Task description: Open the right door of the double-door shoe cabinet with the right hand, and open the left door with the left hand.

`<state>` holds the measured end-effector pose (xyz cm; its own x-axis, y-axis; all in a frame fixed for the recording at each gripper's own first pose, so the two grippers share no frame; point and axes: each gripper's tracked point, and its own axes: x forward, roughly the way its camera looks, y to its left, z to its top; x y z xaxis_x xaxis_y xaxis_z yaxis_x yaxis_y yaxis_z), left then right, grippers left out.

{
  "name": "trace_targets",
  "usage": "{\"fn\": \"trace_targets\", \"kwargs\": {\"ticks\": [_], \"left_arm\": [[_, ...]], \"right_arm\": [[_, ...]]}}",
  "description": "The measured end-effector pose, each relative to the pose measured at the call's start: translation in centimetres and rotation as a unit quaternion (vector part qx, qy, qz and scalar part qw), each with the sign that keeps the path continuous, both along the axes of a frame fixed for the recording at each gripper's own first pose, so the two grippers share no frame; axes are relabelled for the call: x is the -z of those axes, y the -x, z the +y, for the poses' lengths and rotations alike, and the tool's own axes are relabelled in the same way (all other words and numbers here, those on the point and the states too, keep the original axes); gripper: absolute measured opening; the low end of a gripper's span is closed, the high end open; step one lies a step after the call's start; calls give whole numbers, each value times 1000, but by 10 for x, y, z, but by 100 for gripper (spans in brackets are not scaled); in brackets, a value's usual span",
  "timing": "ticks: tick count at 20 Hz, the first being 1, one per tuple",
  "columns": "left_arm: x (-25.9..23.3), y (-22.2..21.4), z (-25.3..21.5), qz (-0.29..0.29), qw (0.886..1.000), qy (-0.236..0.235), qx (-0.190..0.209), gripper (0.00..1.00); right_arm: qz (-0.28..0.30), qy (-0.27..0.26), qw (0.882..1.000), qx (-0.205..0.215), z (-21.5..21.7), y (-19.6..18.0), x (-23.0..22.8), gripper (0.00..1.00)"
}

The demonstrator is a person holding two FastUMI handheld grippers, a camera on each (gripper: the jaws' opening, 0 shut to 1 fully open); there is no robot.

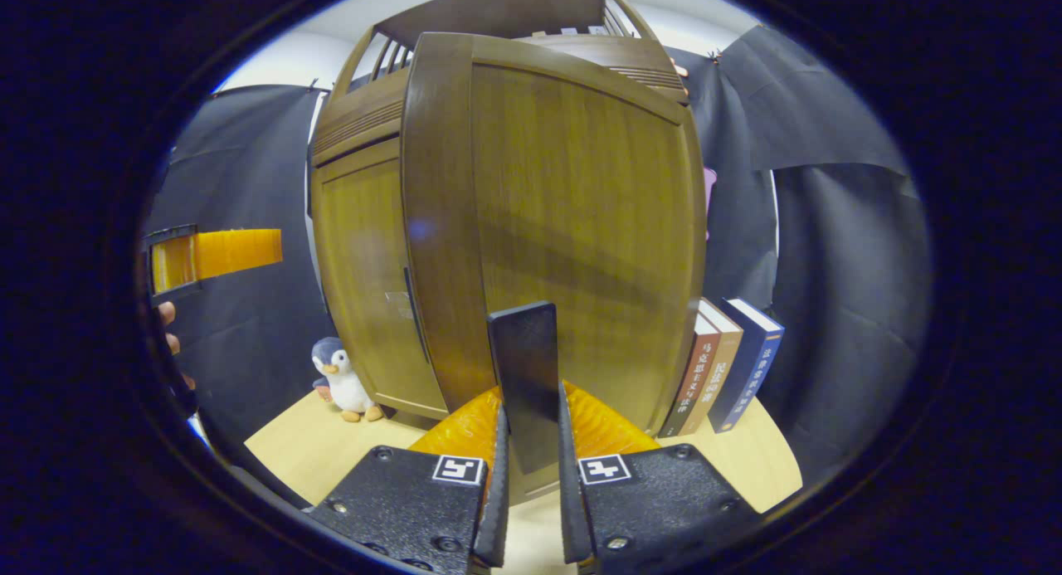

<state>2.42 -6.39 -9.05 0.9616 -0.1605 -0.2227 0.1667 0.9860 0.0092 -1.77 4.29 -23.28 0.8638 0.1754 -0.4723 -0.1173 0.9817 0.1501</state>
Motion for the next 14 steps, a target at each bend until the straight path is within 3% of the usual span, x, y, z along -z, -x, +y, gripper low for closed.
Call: {"fn": "trace_targets", "kwargs": {"ticks": [14], "left_arm": [[13, 4, -49, 11, 999, -13, 32, 95]], "right_arm": [[6, 18, 999, 50, -74, 44, -6, 20]]}}
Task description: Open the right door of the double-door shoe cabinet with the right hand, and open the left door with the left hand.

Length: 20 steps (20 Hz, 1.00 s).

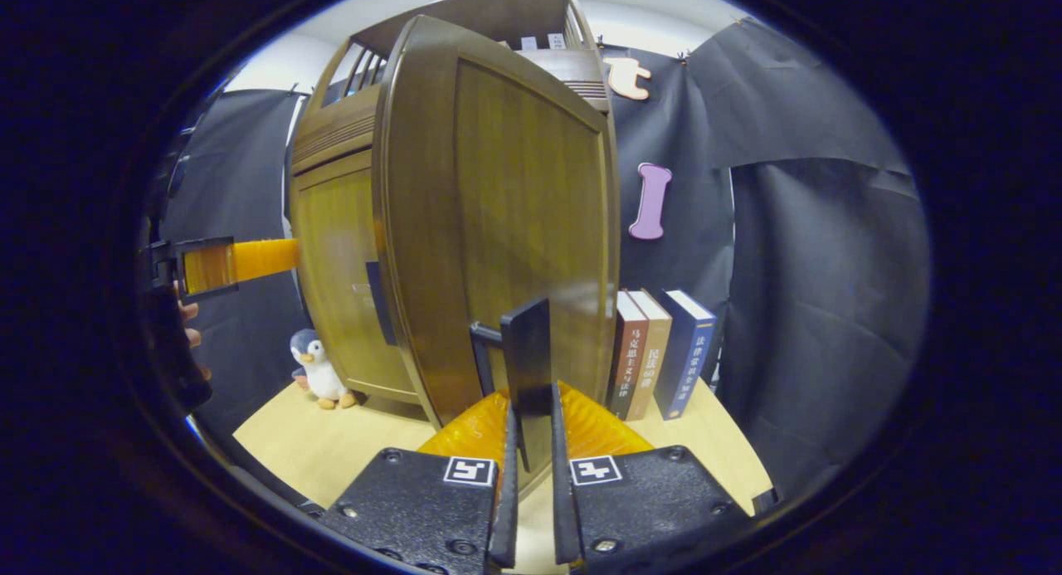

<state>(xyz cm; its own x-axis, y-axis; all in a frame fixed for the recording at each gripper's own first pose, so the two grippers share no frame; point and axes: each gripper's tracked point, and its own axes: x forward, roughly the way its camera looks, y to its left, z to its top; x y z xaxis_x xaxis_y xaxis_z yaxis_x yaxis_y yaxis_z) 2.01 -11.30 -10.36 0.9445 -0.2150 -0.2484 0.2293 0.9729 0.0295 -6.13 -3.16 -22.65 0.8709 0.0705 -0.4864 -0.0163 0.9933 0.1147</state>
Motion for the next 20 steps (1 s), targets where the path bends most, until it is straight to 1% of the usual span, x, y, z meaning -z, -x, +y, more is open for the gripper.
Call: {"fn": "trace_targets", "kwargs": {"ticks": [1, 2, 3, 4, 5, 8, 10, 12, 13, 14, 15, 16, 17, 18, 19, 20], "left_arm": [[2, -1, -4, 3, 1000, -4, 4, 94], [5, 1, -8, 5, 1000, -5, 7, 85], [7, 1, -12, 7, 1000, -5, 11, 86], [9, 2, -17, 11, 1000, -4, 14, 100], [10, 2, -20, 13, 1000, -3, 16, 100], [15, 0, -27, 15, 1000, 2, 19, 100], [19, -3, -34, 17, 1000, 7, 24, 95], [30, -5, -40, 30, 999, 8, 31, 95], [33, -7, -41, 33, 999, 8, 31, 95], [35, -9, -40, 31, 999, 8, 28, 93], [36, -13, -38, 29, 999, 7, 24, 95], [38, -18, -38, 25, 999, 7, 20, 96], [40, -24, -37, 26, 999, 6, 18, 96], [45, -28, -37, 31, 999, 6, 18, 95], [50, -33, -37, 37, 999, 8, 18, 98], [56, -37, -36, 41, 999, 11, 15, 100]], "right_arm": [[2, 0, 1000, 7, -6, 2, 0, 19], [4, -1, 1000, 17, -12, 5, -1, 19], [5, -3, 1000, 29, -19, 7, -1, 17], [7, -5, 999, 41, -27, 9, -1, 16], [8, -4, 999, 51, -34, 10, -1, 14], [8, 15, 997, 72, -54, 13, 1, 12], [10, 23, 997, 75, -63, 16, 1, 11], [12, 22, 996, 84, -73, 18, 0, 9], [13, 25, 995, 91, -81, 19, -1, 2], [15, 19, 996, 91, -83, 19, -1, 5], [16, 14, 996, 91, -84, 20, -1, 0], [17, 14, 996, 89, -86, 21, -1, 4], [19, 16, 996, 85, -86, 22, -2, 4], [18, 23, 996, 82, -87, 22, -1, 0], [17, 32, 996, 78, -89, 22, -3, 4], [17, 40, 996, 78, -91, 22, -3, 4]]}}
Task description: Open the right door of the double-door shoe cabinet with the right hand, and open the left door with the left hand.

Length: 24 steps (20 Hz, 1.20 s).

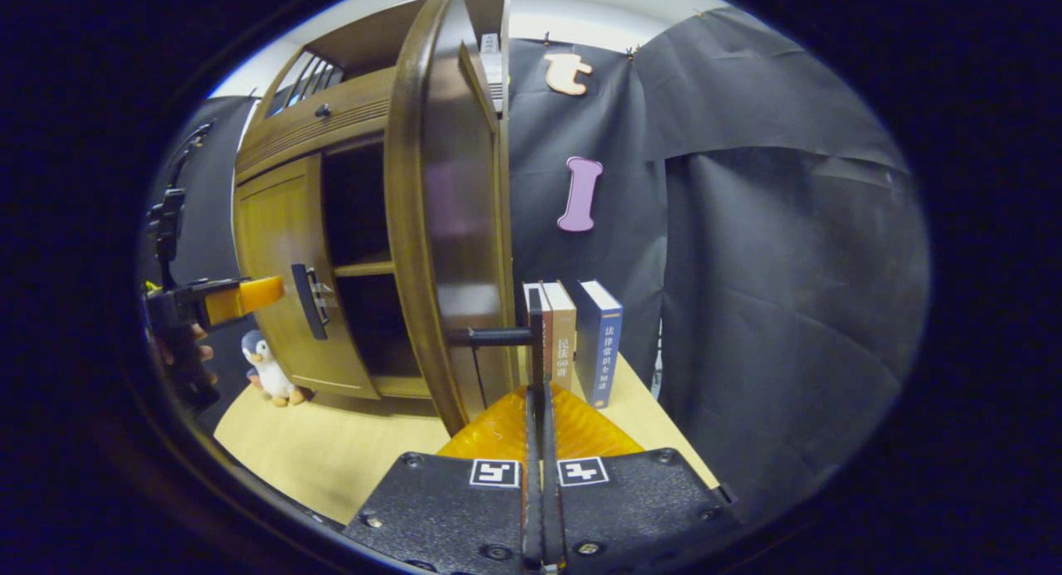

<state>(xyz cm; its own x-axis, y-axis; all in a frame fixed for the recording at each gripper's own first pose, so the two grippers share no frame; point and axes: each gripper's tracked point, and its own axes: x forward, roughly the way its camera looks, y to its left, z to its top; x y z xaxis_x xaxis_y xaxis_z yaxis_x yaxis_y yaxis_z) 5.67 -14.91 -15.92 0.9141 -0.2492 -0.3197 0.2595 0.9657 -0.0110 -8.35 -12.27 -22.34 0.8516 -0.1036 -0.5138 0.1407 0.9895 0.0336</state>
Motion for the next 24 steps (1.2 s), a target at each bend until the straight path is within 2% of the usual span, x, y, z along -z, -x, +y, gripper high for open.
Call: {"fn": "trace_targets", "kwargs": {"ticks": [1, 7, 8, 9, 13, 14, 15, 17, 19, 20, 22, 23, 24], "left_arm": [[4, -5, 2, 2, 1000, 2, -5, 95], [38, -41, 7, 16, 1000, 0, -22, 95], [44, -49, 7, 19, 1000, -4, -25, 87], [49, -55, 8, 19, 999, -6, -27, 94], [61, -74, 6, 24, 999, -8, -31, 92], [63, -77, 7, 22, 999, -8, -34, 90], [62, -80, 10, 18, 999, -10, -37, 75], [61, -88, 8, 8, 999, -15, -34, 66], [61, -92, 10, 4, 999, -23, -33, 74], [65, -97, 9, 7, 999, -24, -33, 51], [67, -98, 6, 9, 999, -13, -31, 43], [66, -97, 4, 8, 1000, -10, -25, 40], [66, -98, 4, 6, 1000, -10, -25, 44]], "right_arm": [[0, 4, 1000, 1, -2, 0, -1, 4], [-7, 7, 999, 40, -19, 6, -6, 4], [-10, 2, 999, 41, -20, 7, -9, 4], [-13, -2, 999, 38, -17, 7, -13, 4], [-30, 11, 999, 25, -15, 11, -23, 4], [-32, 14, 999, 23, -14, 12, -24, 0], [-33, 14, 999, 23, -13, 14, -26, 4], [-37, 6, 999, 17, -8, 19, -28, 4], [-43, -3, 999, 9, -3, 23, -33, 4], [-42, -11, 999, 3, 0, 24, -31, 0], [-42, -24, 999, -1, 7, 27, -31, 4], [-42, -25, 999, -3, 9, 28, -31, 0], [-43, -24, 999, -5, 11, 29, -32, 4]]}}
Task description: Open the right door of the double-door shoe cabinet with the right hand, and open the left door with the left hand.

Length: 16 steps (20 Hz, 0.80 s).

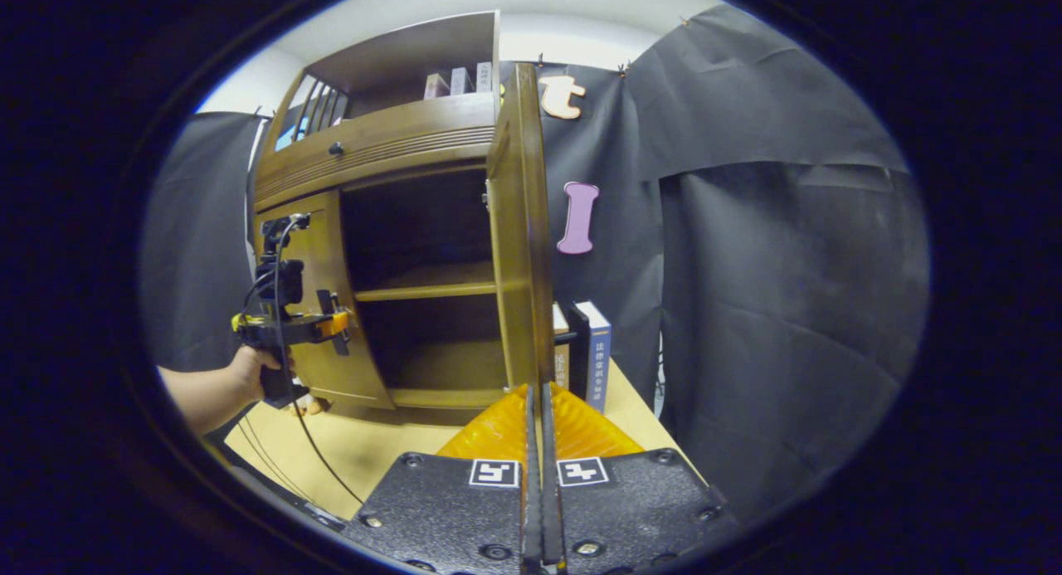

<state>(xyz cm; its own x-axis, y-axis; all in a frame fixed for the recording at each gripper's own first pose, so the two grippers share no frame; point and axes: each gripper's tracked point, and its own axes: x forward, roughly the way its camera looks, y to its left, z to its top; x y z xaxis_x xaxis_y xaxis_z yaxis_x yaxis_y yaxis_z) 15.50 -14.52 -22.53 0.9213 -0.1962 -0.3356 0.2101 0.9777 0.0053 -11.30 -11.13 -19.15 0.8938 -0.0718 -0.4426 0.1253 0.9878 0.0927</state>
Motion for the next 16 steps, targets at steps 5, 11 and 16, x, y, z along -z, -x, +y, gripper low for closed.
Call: {"fn": "trace_targets", "kwargs": {"ticks": [5, 11, 16], "left_arm": [[-1, 1, -1, -2, 1000, 6, 8, 31], [-2, 7, 0, 1, 1000, 12, 17, 31], [-5, 32, 7, -6, 1000, 2, 23, 31]], "right_arm": [[1, 4, 1000, -8, 12, 2, 1, 4], [3, -3, 1000, -27, 33, -6, 6, 4], [4, -15, 998, -63, 60, -19, 13, 0]]}}
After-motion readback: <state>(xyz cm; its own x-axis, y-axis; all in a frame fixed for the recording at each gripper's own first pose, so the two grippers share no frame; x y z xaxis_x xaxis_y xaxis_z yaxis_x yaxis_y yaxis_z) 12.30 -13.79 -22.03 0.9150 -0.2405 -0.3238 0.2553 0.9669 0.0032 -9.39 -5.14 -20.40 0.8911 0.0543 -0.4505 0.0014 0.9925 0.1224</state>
